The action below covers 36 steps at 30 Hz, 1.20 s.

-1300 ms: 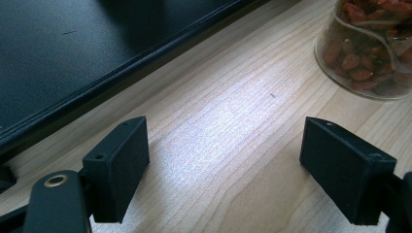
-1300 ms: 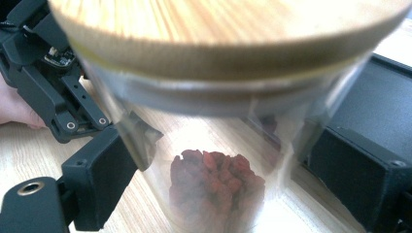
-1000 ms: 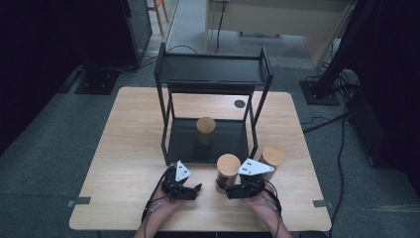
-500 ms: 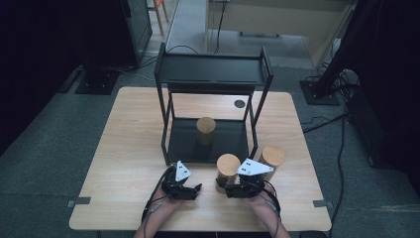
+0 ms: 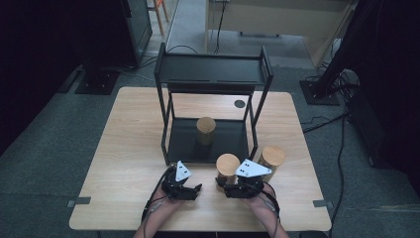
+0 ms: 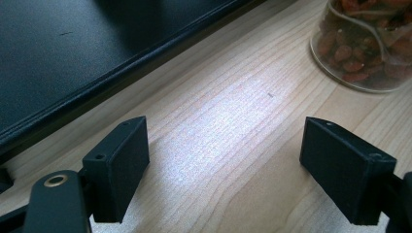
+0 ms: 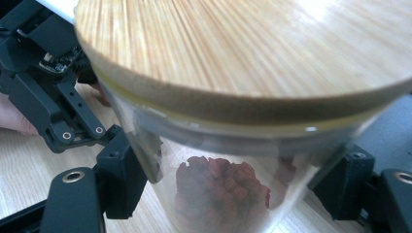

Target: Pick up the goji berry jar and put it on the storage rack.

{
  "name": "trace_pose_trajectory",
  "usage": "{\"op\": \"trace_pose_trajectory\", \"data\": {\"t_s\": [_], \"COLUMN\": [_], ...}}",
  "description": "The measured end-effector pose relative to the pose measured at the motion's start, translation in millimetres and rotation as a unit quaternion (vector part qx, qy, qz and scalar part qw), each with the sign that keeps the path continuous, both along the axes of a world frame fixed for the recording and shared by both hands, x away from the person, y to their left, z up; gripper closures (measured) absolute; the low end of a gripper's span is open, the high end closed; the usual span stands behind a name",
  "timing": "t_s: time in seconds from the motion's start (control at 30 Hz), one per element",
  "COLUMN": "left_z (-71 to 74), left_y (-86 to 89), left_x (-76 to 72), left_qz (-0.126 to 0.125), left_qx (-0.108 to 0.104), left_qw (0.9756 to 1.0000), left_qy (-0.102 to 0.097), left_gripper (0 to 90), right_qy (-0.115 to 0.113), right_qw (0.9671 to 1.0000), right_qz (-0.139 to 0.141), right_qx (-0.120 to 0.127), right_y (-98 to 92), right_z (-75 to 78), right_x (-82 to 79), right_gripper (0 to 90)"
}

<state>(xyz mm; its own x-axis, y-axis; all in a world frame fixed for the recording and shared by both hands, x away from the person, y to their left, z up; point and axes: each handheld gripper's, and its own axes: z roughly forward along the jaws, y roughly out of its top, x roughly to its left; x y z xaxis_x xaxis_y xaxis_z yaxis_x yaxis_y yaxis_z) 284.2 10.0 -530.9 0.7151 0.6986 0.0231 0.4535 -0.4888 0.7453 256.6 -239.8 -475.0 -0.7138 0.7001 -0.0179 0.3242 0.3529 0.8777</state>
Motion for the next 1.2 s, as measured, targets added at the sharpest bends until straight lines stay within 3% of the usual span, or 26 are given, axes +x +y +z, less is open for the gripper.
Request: {"op": "trace_pose_trajectory", "data": {"t_s": [0.17,1.2], "left_z": [0.0,0.1], "left_y": [-0.7,-0.8], "left_x": [-1.1,-1.3], "left_qz": [0.001,-0.003], "left_qx": [0.000,0.001], "left_qw": [1.0000,1.0000], "left_qy": [0.000,0.001], "left_gripper": [18.4,18.4], "right_qy": [0.009,0.010], "right_qw": [0.9999,0.9999], "right_qz": [0.006,0.000], "right_qx": [0.001,0.006], "right_y": [0.5,9.5], "right_z": [4.0,20.1], "right_x": [0.9,16.9], "right_gripper": [25.0,25.1]}}
